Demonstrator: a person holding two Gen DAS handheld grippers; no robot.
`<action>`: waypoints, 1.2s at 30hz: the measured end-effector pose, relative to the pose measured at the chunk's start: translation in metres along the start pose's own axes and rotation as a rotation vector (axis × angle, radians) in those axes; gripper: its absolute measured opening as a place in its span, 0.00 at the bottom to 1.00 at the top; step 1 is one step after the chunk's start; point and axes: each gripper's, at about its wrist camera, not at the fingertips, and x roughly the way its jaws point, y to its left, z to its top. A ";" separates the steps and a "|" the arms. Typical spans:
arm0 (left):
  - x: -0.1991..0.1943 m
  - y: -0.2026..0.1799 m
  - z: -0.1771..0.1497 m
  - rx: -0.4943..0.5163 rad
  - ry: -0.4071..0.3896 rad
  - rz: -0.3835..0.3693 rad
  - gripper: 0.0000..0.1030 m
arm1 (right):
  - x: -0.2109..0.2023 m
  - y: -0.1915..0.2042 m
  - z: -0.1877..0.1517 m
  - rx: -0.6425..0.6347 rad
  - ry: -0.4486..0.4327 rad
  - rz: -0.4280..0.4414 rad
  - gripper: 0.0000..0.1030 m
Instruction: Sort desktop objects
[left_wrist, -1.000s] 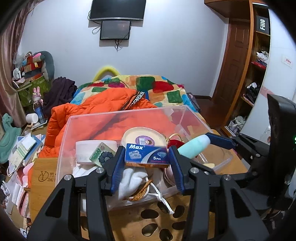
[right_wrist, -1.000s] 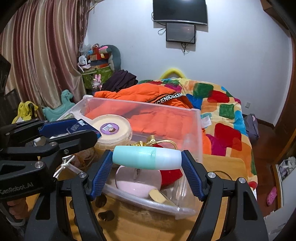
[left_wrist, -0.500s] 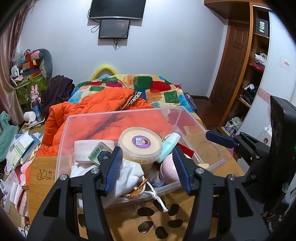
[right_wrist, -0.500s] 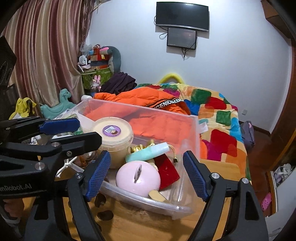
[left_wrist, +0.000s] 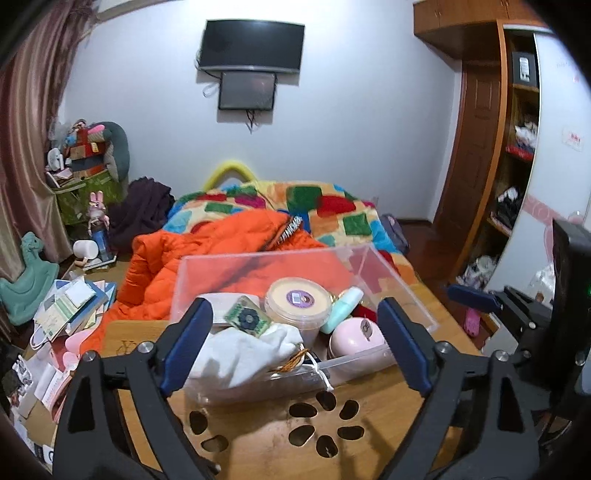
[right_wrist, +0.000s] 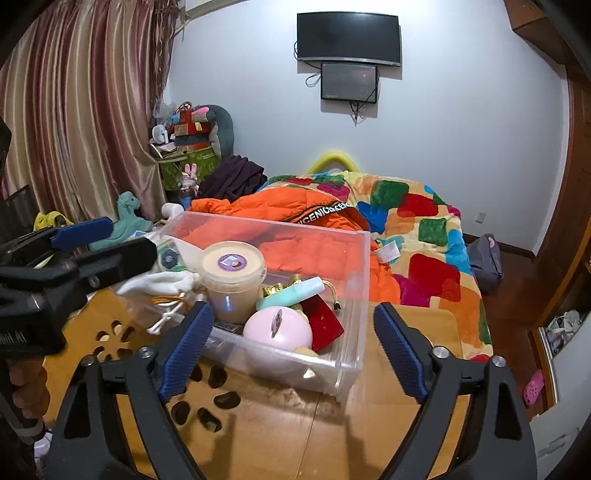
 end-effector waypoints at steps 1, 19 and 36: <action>-0.006 0.001 0.000 -0.004 -0.014 0.006 0.92 | -0.005 0.001 0.000 -0.001 -0.009 -0.004 0.89; -0.080 -0.003 -0.016 0.008 -0.102 0.074 0.99 | -0.087 0.016 -0.015 0.009 -0.138 -0.048 0.99; -0.085 -0.023 -0.047 0.019 -0.060 0.046 0.99 | -0.105 0.022 -0.045 0.010 -0.124 -0.039 1.00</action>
